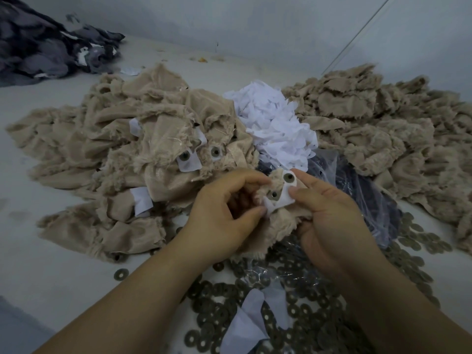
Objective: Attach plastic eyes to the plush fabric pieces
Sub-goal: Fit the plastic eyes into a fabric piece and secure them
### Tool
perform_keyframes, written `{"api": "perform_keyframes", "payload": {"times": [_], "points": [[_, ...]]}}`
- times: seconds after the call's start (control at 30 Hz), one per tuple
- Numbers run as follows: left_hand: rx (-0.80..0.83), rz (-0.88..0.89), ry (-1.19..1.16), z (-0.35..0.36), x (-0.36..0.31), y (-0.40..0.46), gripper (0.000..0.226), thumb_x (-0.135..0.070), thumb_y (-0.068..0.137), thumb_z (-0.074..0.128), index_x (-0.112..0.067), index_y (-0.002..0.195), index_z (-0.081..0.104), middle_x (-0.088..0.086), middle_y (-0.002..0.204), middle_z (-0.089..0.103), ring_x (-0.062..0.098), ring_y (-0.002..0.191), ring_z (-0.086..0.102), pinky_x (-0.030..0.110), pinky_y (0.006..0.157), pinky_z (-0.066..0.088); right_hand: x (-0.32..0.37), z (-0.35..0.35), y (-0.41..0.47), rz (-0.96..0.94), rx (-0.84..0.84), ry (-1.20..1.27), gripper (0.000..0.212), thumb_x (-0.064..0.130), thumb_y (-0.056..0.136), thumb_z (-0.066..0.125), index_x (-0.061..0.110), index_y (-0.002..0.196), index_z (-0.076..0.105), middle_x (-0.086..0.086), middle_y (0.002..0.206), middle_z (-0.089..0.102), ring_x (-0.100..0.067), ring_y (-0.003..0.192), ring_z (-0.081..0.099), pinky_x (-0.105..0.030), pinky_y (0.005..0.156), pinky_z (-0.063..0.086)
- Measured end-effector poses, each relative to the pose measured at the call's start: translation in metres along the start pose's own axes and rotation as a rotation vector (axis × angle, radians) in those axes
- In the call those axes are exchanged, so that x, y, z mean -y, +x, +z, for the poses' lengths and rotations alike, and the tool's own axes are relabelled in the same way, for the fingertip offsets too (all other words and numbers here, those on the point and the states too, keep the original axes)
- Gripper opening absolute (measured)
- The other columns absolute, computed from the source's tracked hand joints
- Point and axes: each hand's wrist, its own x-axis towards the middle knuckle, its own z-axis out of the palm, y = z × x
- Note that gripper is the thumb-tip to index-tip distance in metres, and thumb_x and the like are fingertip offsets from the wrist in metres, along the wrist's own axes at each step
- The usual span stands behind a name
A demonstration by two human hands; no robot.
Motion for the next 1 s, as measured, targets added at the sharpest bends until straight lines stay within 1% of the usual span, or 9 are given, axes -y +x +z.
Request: {"api": "perform_keyframes", "payload": {"times": [0.07,0.27,0.5,0.6,0.7,0.77,0.83,0.9,1.0], "points": [[0.033,0.064,0.037,0.002,0.0,-0.001,0.036,0.001,0.078,0.079,-0.02,0.106,0.073,-0.01,0.098,0.07,0.011,0.09,0.066,0.023,0.08,0.054,-0.001,0.0,0.0,-0.02,-0.008,-0.035,0.033,-0.005,0.092,0.055,0.009,0.121,0.062,-0.016,0.108,0.075,-0.032,0.099,0.073,-0.041,0.082,0.06],[-0.05,0.192,0.152,0.002,0.002,0.0,0.014,0.007,0.075,0.078,-0.007,0.078,0.077,-0.003,0.08,0.068,0.005,0.078,0.062,0.021,0.071,0.051,-0.001,0.001,-0.001,-0.031,-0.017,-0.016,0.034,-0.009,0.091,0.055,0.009,0.119,0.063,-0.014,0.099,0.077,-0.029,0.091,0.075,-0.03,0.066,0.061],[0.094,0.293,0.252,0.003,0.002,-0.003,0.014,0.009,0.075,0.073,-0.004,0.077,0.069,0.003,0.087,0.061,0.011,0.084,0.057,0.017,0.077,0.044,0.001,0.003,-0.002,-0.082,-0.052,0.08,0.047,-0.012,0.091,0.054,0.005,0.135,0.053,-0.007,0.09,0.079,-0.023,0.086,0.076,-0.029,0.064,0.06],[0.232,0.33,0.23,0.007,0.0,-0.01,0.011,0.005,0.077,0.075,-0.006,0.078,0.073,-0.001,0.08,0.068,0.007,0.078,0.062,0.017,0.075,0.049,0.003,0.002,0.0,-0.076,-0.048,0.099,0.053,-0.014,0.091,0.053,0.004,0.141,0.049,-0.016,0.108,0.075,-0.026,0.091,0.075,-0.032,0.066,0.061],[-0.009,0.232,0.141,0.006,-0.001,-0.008,0.007,-0.009,0.082,0.069,-0.012,0.088,0.072,-0.006,0.084,0.068,0.004,0.077,0.063,0.018,0.07,0.051,0.003,0.004,-0.002,-0.07,-0.03,0.077,0.058,-0.018,0.09,0.05,0.007,0.142,0.049,-0.009,0.105,0.074,-0.021,0.086,0.076,-0.028,0.065,0.06],[-0.119,0.125,0.173,0.002,-0.001,-0.002,0.036,-0.029,0.08,0.071,-0.021,0.114,0.063,-0.008,0.103,0.06,0.004,0.09,0.058,0.016,0.075,0.048,0.003,0.005,-0.005,-0.056,0.013,0.074,0.059,-0.02,0.09,0.048,0.01,0.141,0.05,-0.007,0.1,0.077,-0.023,0.09,0.076,-0.03,0.066,0.061],[0.022,0.072,0.216,0.001,0.001,0.0,0.072,-0.04,0.074,0.077,-0.035,0.138,0.046,-0.008,0.124,0.051,0.002,0.111,0.053,0.014,0.088,0.045,0.002,0.007,-0.007,-0.025,0.061,0.067,0.06,-0.019,0.089,0.049,0.014,0.139,0.052,-0.01,0.105,0.077,-0.027,0.094,0.075,-0.033,0.066,0.062],[0.107,0.153,0.255,0.005,0.0,0.001,0.077,-0.021,0.078,0.079,-0.032,0.145,0.043,-0.002,0.129,0.055,0.005,0.116,0.054,0.019,0.096,0.046,0.003,0.008,-0.008,-0.007,0.093,0.09,0.061,-0.019,0.088,0.049,0.014,0.14,0.051,-0.011,0.109,0.075,-0.027,0.098,0.074,-0.032,0.068,0.062],[-0.053,0.316,0.326,0.004,-0.008,0.008,0.053,0.011,0.077,0.065,-0.01,0.125,0.065,0.006,0.107,0.066,0.009,0.097,0.061,0.015,0.086,0.048,0.002,0.009,-0.008,-0.004,0.131,0.055,0.061,-0.018,0.089,0.05,0.016,0.139,0.05,-0.007,0.108,0.076,-0.022,0.103,0.072,-0.031,0.076,0.06]]}}
